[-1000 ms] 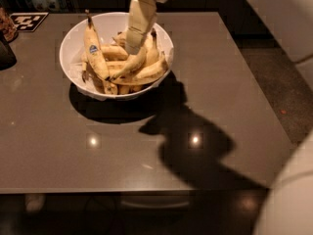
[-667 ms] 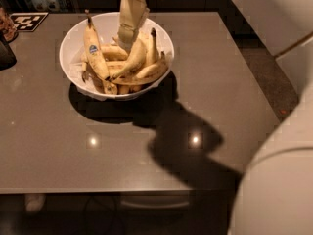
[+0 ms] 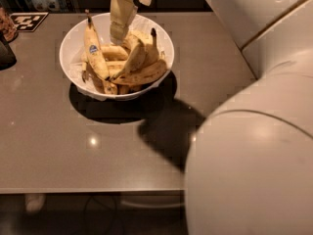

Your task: Pick banana from white bowl

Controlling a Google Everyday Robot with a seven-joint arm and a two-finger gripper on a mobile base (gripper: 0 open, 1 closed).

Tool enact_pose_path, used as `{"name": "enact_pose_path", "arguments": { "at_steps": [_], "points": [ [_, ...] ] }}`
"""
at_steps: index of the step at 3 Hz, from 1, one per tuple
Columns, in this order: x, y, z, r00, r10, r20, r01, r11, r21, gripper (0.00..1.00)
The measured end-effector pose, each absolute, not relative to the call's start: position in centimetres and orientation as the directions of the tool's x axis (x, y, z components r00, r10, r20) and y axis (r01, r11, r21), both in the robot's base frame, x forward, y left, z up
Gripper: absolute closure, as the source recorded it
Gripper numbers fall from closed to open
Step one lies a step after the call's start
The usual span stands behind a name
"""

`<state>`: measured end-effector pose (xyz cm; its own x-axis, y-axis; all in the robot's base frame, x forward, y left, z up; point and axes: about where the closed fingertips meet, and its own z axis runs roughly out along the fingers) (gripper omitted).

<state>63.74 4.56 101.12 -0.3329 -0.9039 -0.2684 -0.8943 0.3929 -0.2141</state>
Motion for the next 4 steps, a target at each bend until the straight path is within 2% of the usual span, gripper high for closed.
{"name": "enact_pose_path", "arguments": {
  "at_steps": [2,4],
  "points": [
    [66.1,5.8,98.6,-0.351,-0.902,-0.252,-0.901,0.398,-0.170,0.27],
    [67.1,5.2,95.0,-0.398,-0.894,-0.205,-0.898,0.425,-0.111,0.27]
  ]
}}
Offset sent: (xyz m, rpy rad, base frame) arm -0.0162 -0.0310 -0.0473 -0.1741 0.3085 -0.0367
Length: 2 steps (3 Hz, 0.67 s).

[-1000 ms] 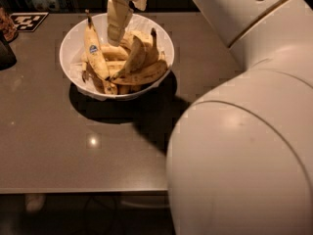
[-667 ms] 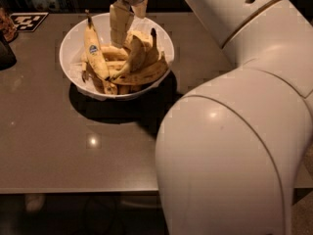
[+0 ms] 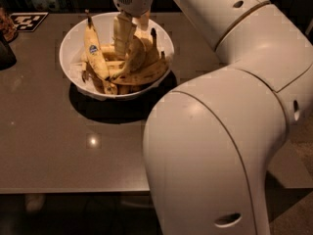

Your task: Pick banana from white bowl

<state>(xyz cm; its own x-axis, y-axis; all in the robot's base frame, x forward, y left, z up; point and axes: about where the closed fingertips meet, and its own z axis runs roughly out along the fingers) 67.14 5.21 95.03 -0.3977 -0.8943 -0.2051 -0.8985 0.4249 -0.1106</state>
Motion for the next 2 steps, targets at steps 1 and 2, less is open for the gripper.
{"name": "enact_pose_path", "arguments": {
  "at_steps": [1,2],
  "points": [
    [67.19,5.11,93.29,-0.409,-0.896,-0.175,-0.901,0.427,-0.083,0.25],
    [68.08,5.75,93.29,-0.403,-0.892,-0.207,-0.898,0.429,-0.101,0.43]
  ]
}}
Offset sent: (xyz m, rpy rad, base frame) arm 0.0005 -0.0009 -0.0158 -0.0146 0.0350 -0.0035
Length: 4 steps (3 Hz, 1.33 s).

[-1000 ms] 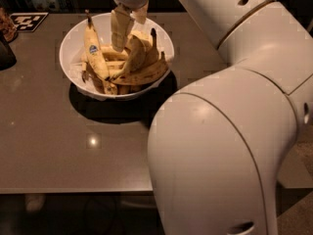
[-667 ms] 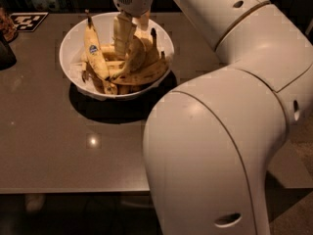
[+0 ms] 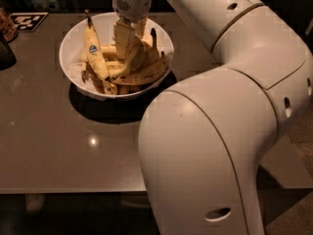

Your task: Pick banana from white bowl

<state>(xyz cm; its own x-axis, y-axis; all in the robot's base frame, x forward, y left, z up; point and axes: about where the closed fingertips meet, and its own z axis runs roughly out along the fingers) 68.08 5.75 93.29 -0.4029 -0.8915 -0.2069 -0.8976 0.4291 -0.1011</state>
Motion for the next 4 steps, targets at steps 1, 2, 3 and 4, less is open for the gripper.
{"name": "enact_pose_path", "arguments": {
  "at_steps": [1,2,3,4],
  "points": [
    [68.7,6.3,93.2,-0.397,-0.889,-0.228,-0.896,0.430,-0.114,0.67],
    [68.9,6.5,93.4,-0.384,-0.889,-0.247,-0.897,0.423,-0.129,0.89],
    [67.6,5.9,95.0,-0.351,-0.891,-0.287,-0.900,0.405,-0.158,1.00],
    [65.8,5.1,96.7,-0.313,-0.892,-0.325,-0.908,0.382,-0.175,1.00]
  ]
}}
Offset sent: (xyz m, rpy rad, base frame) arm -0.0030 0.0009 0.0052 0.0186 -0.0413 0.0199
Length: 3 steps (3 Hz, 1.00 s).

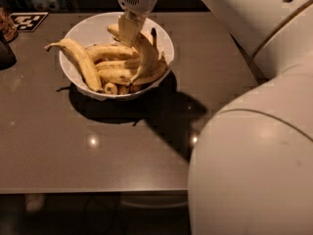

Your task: Pick banana from white bowl

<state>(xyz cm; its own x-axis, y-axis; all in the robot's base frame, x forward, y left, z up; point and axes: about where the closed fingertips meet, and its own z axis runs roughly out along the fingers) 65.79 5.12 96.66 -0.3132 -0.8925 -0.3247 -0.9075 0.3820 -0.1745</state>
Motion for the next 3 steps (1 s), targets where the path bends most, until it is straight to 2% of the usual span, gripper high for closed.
{"name": "enact_pose_path", "arguments": {
  "at_steps": [3],
  "points": [
    [62.0,3.4,99.3,-0.219,-0.897,-0.385,-0.931,0.310,-0.194,1.00]
  ]
}}
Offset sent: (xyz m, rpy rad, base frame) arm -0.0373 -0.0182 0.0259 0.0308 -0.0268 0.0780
